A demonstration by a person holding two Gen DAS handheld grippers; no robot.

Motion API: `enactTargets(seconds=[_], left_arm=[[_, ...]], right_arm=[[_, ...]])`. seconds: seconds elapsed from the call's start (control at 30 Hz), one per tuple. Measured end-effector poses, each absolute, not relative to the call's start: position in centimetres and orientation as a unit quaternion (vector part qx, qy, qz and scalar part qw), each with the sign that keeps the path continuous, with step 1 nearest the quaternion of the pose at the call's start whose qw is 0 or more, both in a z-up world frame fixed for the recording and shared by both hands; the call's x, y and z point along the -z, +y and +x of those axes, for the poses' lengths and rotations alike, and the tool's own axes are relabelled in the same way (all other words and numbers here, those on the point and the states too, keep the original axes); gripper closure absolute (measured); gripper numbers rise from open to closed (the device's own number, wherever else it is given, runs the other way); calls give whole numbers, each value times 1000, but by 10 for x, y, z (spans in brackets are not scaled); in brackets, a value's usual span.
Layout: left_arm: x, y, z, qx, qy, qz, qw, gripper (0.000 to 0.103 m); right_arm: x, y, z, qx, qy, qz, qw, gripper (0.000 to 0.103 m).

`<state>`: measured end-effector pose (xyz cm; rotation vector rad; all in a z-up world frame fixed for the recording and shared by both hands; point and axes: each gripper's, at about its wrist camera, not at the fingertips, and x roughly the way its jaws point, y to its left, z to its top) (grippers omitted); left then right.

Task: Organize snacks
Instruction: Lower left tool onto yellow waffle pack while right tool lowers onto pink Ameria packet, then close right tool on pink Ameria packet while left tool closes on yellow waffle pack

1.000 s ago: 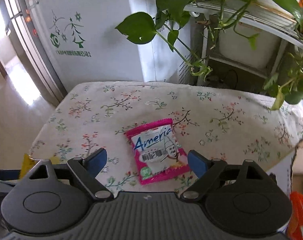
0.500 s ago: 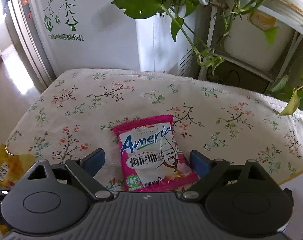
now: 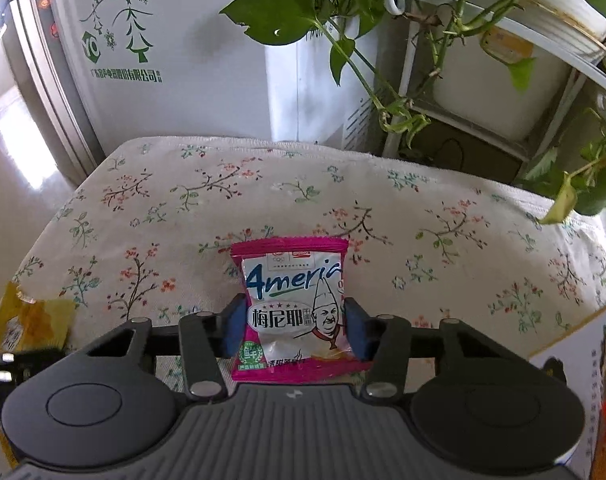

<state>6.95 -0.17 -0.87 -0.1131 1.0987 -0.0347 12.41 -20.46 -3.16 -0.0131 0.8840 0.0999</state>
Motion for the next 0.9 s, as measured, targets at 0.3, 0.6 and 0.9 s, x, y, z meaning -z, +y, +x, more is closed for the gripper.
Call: enactTargets(seconds=[0.3, 0.6, 0.9], left_arm=[[7, 3, 69, 34, 517, -79, 852, 47], [9, -4, 72, 86, 520, -32, 849, 32], [8, -7, 51, 201, 531, -28, 823, 26]], right_arm=[[19, -211, 104, -35, 437, 19, 899, 46], [-5, -228, 56, -19, 454, 73, 888, 46], [-31, -233, 7, -14, 427, 104, 898, 46]])
